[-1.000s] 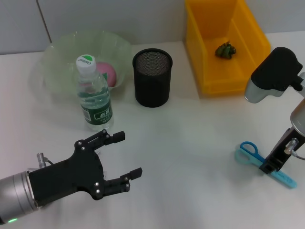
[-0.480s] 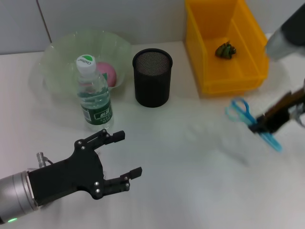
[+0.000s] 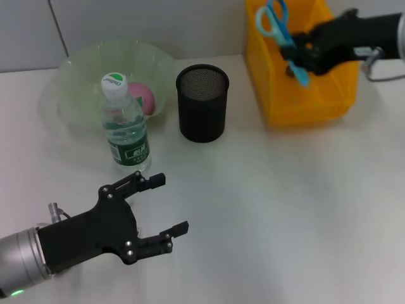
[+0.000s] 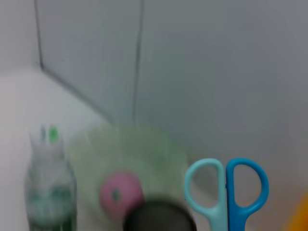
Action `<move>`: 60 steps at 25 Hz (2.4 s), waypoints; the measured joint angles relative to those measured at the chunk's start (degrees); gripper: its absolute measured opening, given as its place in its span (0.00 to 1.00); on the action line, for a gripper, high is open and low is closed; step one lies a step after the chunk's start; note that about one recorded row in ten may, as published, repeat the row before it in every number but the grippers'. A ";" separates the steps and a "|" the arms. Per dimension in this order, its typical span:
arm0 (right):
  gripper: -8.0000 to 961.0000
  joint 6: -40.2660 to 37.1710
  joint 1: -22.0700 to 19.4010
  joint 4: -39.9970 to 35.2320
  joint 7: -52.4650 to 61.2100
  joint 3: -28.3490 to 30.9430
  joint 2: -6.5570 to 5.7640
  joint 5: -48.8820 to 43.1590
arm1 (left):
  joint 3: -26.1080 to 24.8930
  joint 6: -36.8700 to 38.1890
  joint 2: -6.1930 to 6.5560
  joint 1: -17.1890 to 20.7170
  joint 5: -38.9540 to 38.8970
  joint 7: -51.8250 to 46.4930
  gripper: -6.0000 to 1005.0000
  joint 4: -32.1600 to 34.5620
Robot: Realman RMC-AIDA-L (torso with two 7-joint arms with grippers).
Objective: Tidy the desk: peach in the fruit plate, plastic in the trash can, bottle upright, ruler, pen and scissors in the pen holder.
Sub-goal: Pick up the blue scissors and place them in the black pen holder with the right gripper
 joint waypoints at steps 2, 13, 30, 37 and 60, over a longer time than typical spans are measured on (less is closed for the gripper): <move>0.24 5.02 -0.02 4.47 -6.08 -0.21 0.02 6.97 | 0.01 -0.02 -0.03 -0.07 0.00 0.01 0.83 -0.03; 0.24 14.49 1.17 25.42 -39.07 -0.13 -0.03 35.24 | 0.02 -0.08 -0.05 -0.22 -0.07 0.04 0.83 -0.55; 0.24 11.54 10.26 62.75 -75.60 0.61 -0.21 70.57 | 0.02 -0.07 -0.04 0.22 0.03 0.02 0.83 -0.74; 0.24 11.59 12.17 66.97 -73.45 0.64 -0.25 73.66 | 0.02 0.10 -0.05 0.42 0.25 0.08 0.83 -0.78; 0.25 17.01 17.98 75.65 -73.03 -0.54 -0.19 73.20 | 1.43 0.64 -0.23 0.51 0.00 1.61 0.83 -2.09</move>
